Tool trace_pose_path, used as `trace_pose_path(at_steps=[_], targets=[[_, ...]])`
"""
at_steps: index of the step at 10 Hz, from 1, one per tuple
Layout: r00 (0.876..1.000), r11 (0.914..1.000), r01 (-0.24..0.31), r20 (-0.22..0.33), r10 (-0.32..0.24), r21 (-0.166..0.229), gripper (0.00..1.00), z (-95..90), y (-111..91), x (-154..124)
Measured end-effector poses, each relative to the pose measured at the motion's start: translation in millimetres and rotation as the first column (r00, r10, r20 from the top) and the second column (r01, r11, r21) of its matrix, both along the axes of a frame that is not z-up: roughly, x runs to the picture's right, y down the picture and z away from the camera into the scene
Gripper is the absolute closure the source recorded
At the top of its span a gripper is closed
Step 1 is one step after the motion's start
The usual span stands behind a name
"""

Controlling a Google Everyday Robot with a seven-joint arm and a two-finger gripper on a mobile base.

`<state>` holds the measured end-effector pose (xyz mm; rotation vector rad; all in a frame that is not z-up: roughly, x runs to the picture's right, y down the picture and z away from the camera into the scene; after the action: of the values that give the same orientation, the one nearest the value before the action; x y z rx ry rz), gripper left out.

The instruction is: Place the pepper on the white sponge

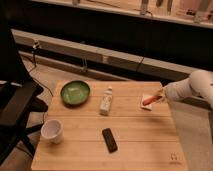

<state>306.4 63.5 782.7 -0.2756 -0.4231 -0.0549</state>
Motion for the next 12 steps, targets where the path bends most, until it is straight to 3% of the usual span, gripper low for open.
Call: trace_pose_path(at_steps=[3, 6, 8, 12], targets=[[1.000, 0.9998, 0.010, 0.007, -0.010, 0.015, 1.00, 22.9, 12.4, -19.4], [1.000, 0.9997, 0.002, 0.021, -0.003, 0.025, 1.00, 18.1, -1.1, -3.5], [1.000, 0.9994, 0.009, 0.026, -0.010, 0.032, 1.00, 15.1, -3.9, -6.9], [1.000, 0.9990, -0.003, 0.028, 0.002, 0.045, 1.00, 33.2, 7.8, -14.9]])
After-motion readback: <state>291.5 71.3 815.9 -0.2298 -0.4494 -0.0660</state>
